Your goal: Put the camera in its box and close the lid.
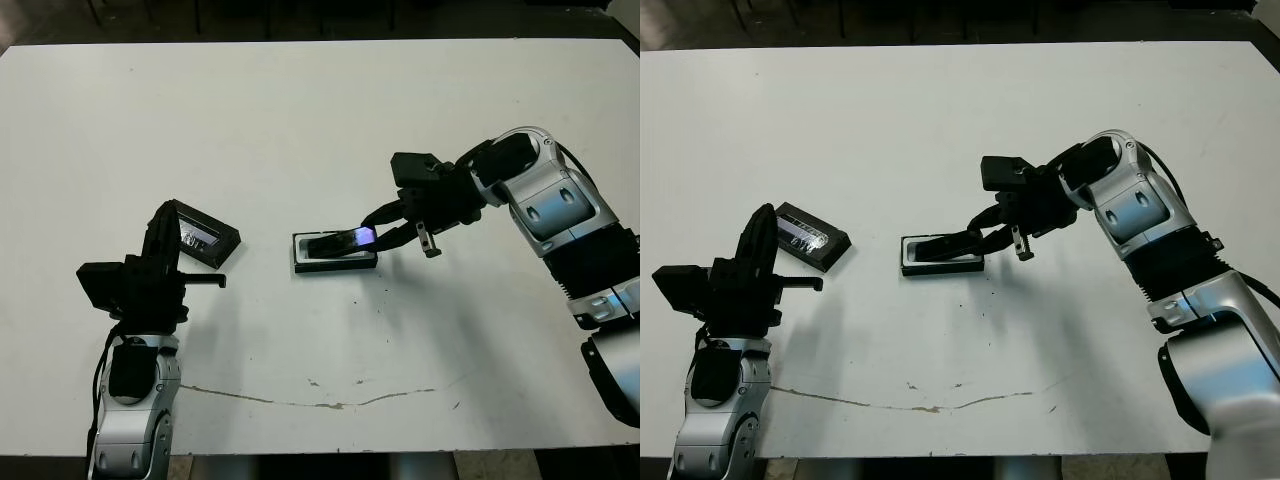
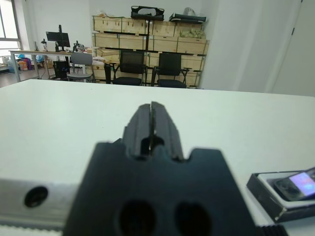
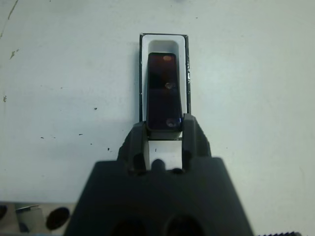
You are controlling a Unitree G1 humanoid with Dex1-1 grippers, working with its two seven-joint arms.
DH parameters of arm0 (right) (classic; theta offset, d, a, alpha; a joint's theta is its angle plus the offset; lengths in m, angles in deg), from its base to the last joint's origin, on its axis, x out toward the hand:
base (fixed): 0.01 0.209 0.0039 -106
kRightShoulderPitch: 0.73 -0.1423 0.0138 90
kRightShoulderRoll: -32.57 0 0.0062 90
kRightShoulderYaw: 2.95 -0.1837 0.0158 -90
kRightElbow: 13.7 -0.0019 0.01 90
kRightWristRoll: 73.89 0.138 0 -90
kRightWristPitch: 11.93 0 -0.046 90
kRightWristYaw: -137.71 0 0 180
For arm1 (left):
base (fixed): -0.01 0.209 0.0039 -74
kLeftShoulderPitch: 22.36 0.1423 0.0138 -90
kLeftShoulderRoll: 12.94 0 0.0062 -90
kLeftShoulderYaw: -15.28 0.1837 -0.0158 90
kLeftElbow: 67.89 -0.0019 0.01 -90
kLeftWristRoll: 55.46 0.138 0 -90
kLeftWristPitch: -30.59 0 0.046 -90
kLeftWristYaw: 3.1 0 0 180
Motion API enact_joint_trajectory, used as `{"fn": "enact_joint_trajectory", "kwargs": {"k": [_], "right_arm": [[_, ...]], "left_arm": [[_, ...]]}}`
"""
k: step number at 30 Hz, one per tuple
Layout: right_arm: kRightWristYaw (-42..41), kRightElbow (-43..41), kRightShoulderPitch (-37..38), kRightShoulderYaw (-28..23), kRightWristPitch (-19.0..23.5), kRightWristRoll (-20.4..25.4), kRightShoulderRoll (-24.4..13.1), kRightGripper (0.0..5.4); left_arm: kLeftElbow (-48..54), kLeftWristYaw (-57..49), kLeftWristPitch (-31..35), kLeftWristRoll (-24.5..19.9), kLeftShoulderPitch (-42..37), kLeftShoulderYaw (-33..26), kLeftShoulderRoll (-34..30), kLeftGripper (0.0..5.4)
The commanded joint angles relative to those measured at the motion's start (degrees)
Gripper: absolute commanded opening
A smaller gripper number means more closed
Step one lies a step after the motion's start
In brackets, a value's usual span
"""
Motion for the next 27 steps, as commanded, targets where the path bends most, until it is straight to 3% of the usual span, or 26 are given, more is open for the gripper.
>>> {"fn": "enact_joint_trajectory", "kwargs": {"k": [1,16,25,27], "right_arm": [[-1.0,-0.5,1.3,1.8,0.4,-1.1,0.9,0.38],[1.3,-1.8,1.4,2.8,4.2,-2.3,5.4,0.38],[2.5,-3.1,2.1,2.6,4.6,-3.2,4.9,0.38],[1.0,-3.4,1.2,3.0,3.3,-3.5,4.0,0.76]], "left_arm": [[-0.5,-0.1,0.2,0.1,1.0,0.0,0.1,0.00],[-0.6,-0.3,-0.7,0.3,1.8,0.2,0.4,0.00],[-0.5,-0.6,-0.7,0.4,2.0,0.2,0.5,0.00],[-0.5,-0.5,-0.5,0.2,2.0,0.1,0.5,0.00]]}}
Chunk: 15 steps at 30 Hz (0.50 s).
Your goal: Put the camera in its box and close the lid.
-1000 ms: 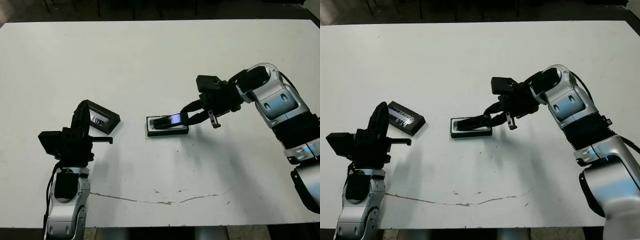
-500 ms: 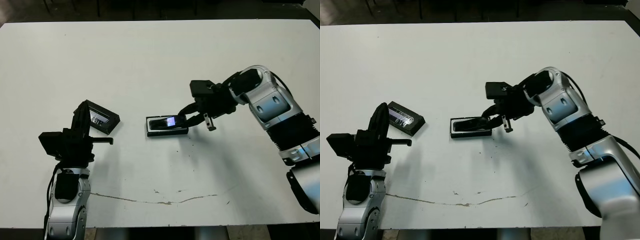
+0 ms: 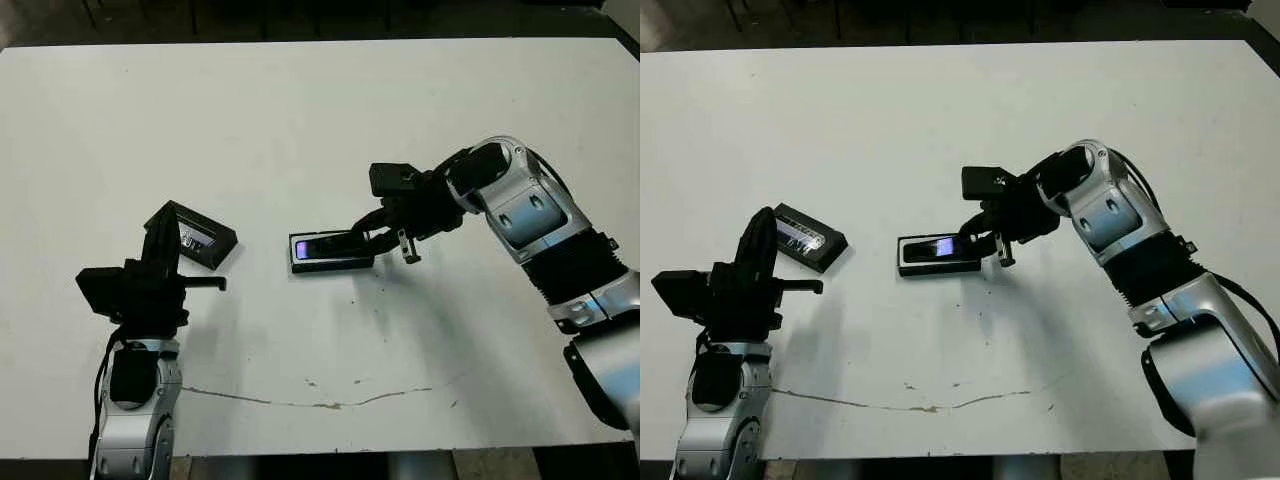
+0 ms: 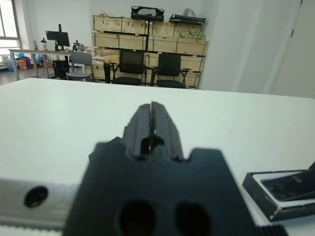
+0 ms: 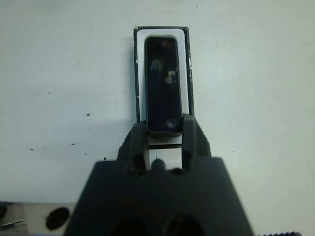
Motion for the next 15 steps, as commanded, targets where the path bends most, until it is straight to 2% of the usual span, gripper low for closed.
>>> {"fn": "enact_joint_trajectory", "kwargs": {"k": [1,7,15], "right_arm": [[-2.3,-1.3,0.2,1.6,-2.3,0.1,0.2,0.87],[-2.2,-2.7,-1.2,1.4,-6.3,-1.8,-2.2,1.97],[-2.8,-4.2,-2.8,-1.2,-6.8,-1.2,-4.6,3.35]], "left_arm": [[-0.6,-0.1,0.5,0.1,1.0,-0.1,0.0,0.00],[-0.7,-0.1,0.7,0.3,0.7,-0.1,-0.1,0.00],[-0.4,-0.2,1.0,0.6,0.6,0.0,-0.1,0.00]]}}
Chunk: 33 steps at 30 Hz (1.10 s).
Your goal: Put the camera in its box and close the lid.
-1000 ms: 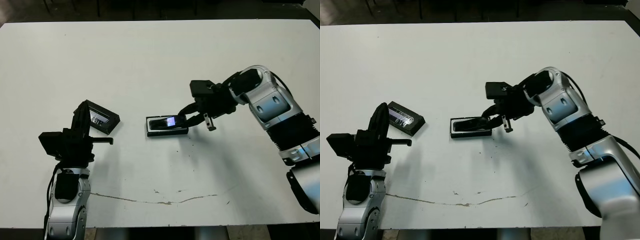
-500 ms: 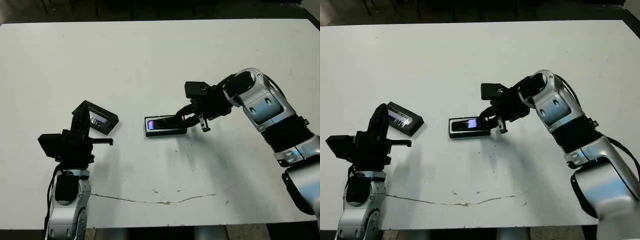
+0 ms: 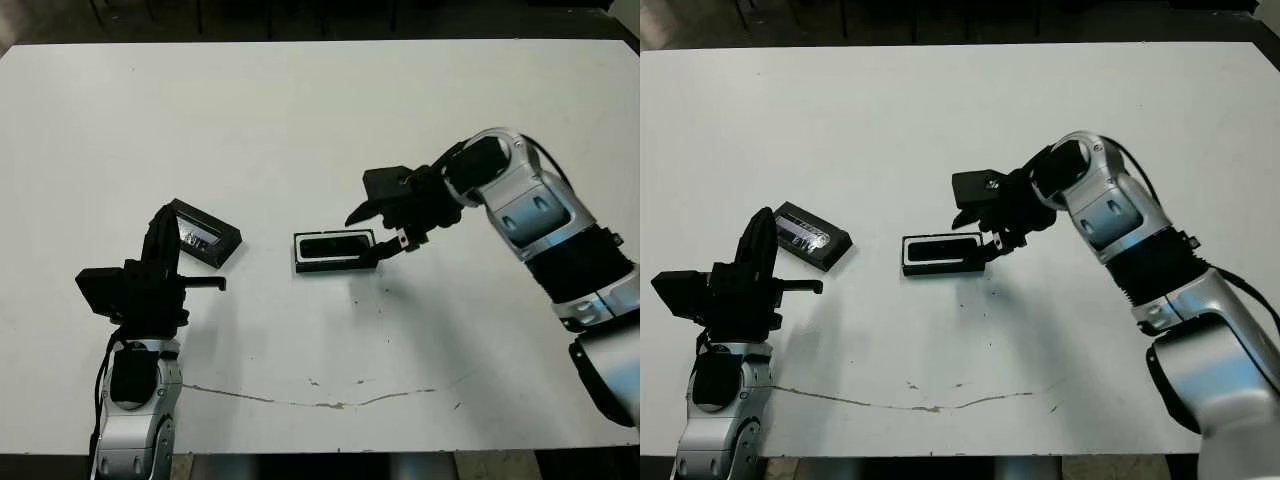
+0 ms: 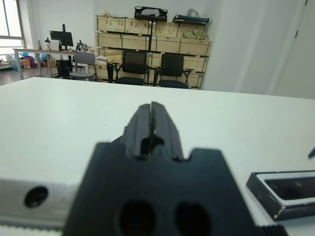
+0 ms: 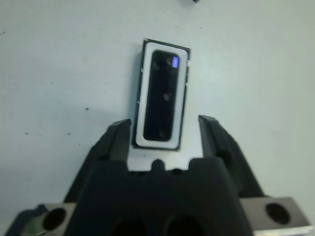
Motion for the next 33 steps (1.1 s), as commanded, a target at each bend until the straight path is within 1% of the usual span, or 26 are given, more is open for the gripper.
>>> {"fn": "enact_joint_trajectory", "kwargs": {"k": [1,6,9,10,12,15,17,20,23,26,28,30,33], "right_arm": [[-1.1,-0.8,-0.6,-1.2,-1.0,0.6,-1.6,3.53],[-2.8,-0.9,-1.3,-3.5,2.6,3.5,-2.3,4.39],[-2.8,-0.7,-1.1,-5.9,4.1,6.0,-2.5,4.94],[-1.6,-1.0,-0.6,-7.4,4.5,7.0,-2.3,5.10],[3.2,-3.0,1.7,-11.4,7.5,9.1,-1.5,5.39],[16.4,-12.5,9.7,-19.8,15.6,12.7,1.2,5.39],[24.3,-18.4,15.1,-23.5,18.2,14.0,3.4,5.39],[35.5,-26.4,24.3,-26.7,19.2,14.2,7.4,5.07],[43.6,-31.7,32.0,-28.1,18.3,14.6,10.9,4.57],[49.7,-34.7,38.7,-28.6,14.8,14.3,13.6,4.01],[52.2,-35.1,41.5,-29.0,12.0,14.5,14.8,3.67],[54.6,-36.2,43.7,-29.1,10.2,14.0,15.3,3.30],[57.1,-37.7,45.5,-28.9,10.2,13.9,15.3,2.74]], "left_arm": [[-0.3,-0.3,1.1,0.6,0.6,0.0,-0.2,0.00],[-0.6,-0.1,0.6,0.8,0.5,0.1,-0.5,0.00],[-0.6,-0.1,0.7,0.6,0.3,0.1,-0.3,0.00],[-0.6,-0.1,0.8,0.6,0.3,0.1,-0.3,0.00],[-0.6,-0.1,0.8,0.6,0.2,0.1,-0.2,0.00],[-0.8,-0.3,0.5,0.9,0.2,0.1,-0.2,0.00],[-0.8,-0.3,0.3,1.0,0.1,0.0,-0.2,0.00],[-0.6,0.0,0.6,0.4,0.2,-0.2,-0.2,0.00],[-0.5,0.2,0.6,0.3,0.3,-0.4,-0.3,0.00],[0.1,0.3,0.9,0.3,0.5,-0.6,-0.5,0.00],[0.7,0.7,1.2,0.4,0.6,-0.8,-1.1,0.00],[1.6,1.7,1.1,0.3,0.5,-1.2,-2.3,0.00],[4.0,3.9,2.0,-0.9,-0.1,-2.0,-4.5,0.00]]}}
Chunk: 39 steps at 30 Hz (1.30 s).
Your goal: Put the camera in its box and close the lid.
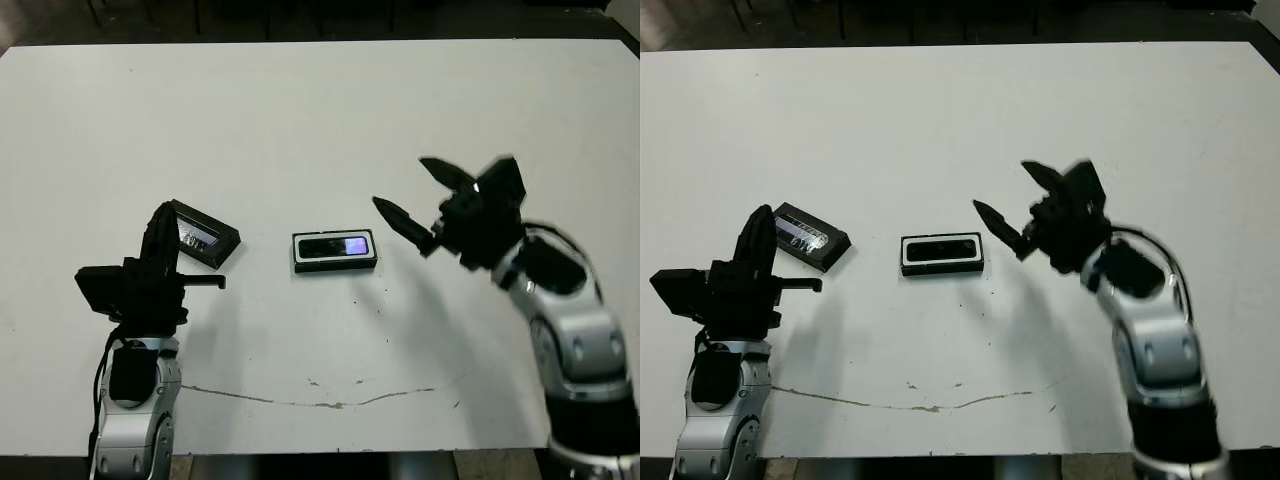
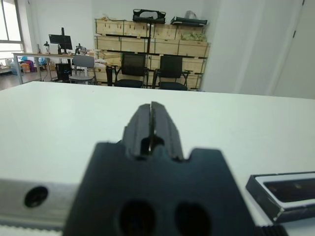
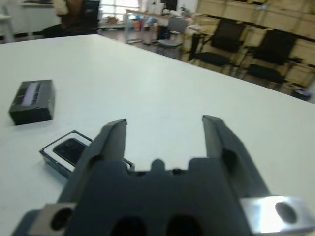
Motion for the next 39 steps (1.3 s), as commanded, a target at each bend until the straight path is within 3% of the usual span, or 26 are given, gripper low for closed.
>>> {"fn": "enact_joint_trajectory", "kwargs": {"k": [1,5,10,13,15,18,23,27,34,39], "right_arm": [[2.0,-1.2,2.3,-0.5,0.2,0.1,-0.2,2.61],[2.2,-0.3,2.0,-0.6,-0.2,1.0,-0.9,1.87],[1.8,1.2,1.2,-0.8,-1.0,1.7,-1.5,0.98],[1.9,1.5,0.3,-0.8,-0.1,1.9,-1.9,0.44],[1.8,1.8,0.0,-1.0,-0.2,2.1,-2.1,0.08],[1.0,3.3,-1.1,-1.0,-1.8,2.1,-2.7,0.02],[1.1,3.9,-2.2,-0.8,-0.9,2.4,-3.3,0.02],[1.3,4.1,-2.2,-0.6,-0.8,2.6,-3.4,0.02],[1.6,3.5,-1.7,-0.5,0.4,2.4,-4.1,0.02],[1.5,3.4,-1.5,-0.4,0.4,2.6,-4.5,0.02]], "left_arm": [[4.1,2.4,4.3,-1.5,-0.2,-1.5,-3.9,0.00],[10.7,9.7,13.8,-4.4,-5.8,-5.0,-14.8,0.00],[12.7,17.2,30.1,-6.4,-19.7,-7.6,-30.2,0.00],[10.8,21.1,40.4,-6.1,-29.1,-4.4,-36.8,0.00],[7.4,24.3,43.4,-5.9,-34.3,-1.1,-38.8,0.00],[0.4,30.5,45.1,-3.2,-42.5,6.8,-41.7,0.00],[-16.8,37.4,39.8,4.8,-53.7,19.1,-39.5,0.00],[-27.6,39.1,39.8,10.8,-59.3,25.5,-35.3,0.00],[-38.2,43.5,40.2,18.6,-63.5,33.6,-29.8,0.00],[-40.8,49.2,38.1,22.9,-64.8,37.5,-29.7,0.00]]}}
